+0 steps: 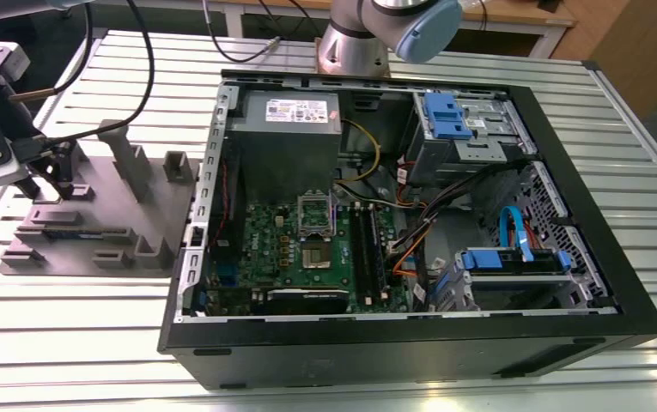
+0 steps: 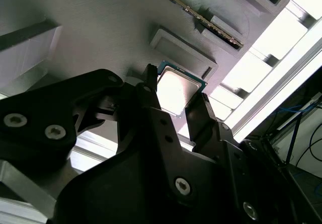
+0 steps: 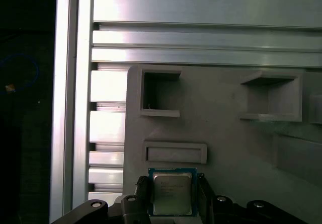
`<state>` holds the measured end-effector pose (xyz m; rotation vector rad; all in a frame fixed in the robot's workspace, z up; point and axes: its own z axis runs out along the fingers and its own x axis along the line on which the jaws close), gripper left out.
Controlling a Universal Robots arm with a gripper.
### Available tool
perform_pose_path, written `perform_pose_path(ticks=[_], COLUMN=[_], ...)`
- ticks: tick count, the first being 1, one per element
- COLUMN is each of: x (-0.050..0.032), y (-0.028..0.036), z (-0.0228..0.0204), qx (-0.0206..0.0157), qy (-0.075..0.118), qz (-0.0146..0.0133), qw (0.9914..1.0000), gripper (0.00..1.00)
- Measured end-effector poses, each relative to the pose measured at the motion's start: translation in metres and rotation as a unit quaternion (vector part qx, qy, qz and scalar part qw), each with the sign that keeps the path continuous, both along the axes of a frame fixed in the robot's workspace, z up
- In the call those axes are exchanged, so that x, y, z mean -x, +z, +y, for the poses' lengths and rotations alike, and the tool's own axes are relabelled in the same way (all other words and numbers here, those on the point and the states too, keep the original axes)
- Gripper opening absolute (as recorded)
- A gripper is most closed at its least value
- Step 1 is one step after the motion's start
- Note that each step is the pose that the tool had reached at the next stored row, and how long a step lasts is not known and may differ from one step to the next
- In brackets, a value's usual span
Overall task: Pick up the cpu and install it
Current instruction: 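Pick up the cpu and move it towards the insertion slot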
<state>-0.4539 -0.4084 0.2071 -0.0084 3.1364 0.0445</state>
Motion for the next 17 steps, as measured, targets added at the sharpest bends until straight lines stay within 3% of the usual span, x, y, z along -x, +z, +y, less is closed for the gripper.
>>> perform_pose_path(ticks=[17], x=[0.0000], y=[0.0051], z=[0.0000], qx=[0.0002], qy=[0.000], qz=[0.0000], qw=[1.00000], gripper=[0.47])
